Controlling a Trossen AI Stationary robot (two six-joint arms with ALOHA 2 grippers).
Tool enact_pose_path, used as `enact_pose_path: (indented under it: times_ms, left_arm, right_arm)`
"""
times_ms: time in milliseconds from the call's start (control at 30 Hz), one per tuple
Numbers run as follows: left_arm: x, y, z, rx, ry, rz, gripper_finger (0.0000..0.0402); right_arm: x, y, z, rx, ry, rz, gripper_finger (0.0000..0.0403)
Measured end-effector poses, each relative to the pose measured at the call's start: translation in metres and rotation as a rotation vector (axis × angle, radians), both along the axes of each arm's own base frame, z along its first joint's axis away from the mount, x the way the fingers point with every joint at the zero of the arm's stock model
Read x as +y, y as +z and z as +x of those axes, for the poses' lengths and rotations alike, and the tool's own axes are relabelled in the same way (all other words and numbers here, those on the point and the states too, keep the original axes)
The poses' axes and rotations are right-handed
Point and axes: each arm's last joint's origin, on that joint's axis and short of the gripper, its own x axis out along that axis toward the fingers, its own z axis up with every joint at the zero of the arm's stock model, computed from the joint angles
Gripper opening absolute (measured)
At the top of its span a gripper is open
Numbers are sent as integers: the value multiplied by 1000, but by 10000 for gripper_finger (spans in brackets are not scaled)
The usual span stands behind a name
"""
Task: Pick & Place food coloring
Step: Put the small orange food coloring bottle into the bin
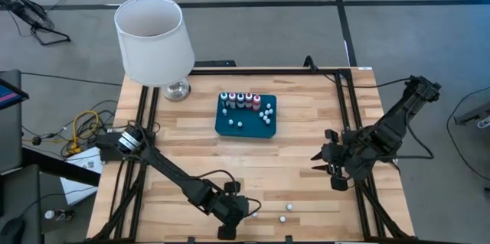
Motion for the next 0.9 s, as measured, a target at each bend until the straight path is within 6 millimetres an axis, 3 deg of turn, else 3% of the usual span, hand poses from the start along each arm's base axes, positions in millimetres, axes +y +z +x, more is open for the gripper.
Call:
enact_pose_path:
  times_ms: [200, 900]
  left_arm:
    - [-3, -9, 4, 8, -29, -25, 124]
    - [0, -13, 0, 66, -51, 10, 124]
  right_arm:
    - [0, 0, 0, 1, 0, 0, 118]
    - [0, 0, 0, -2, -2, -3, 118]
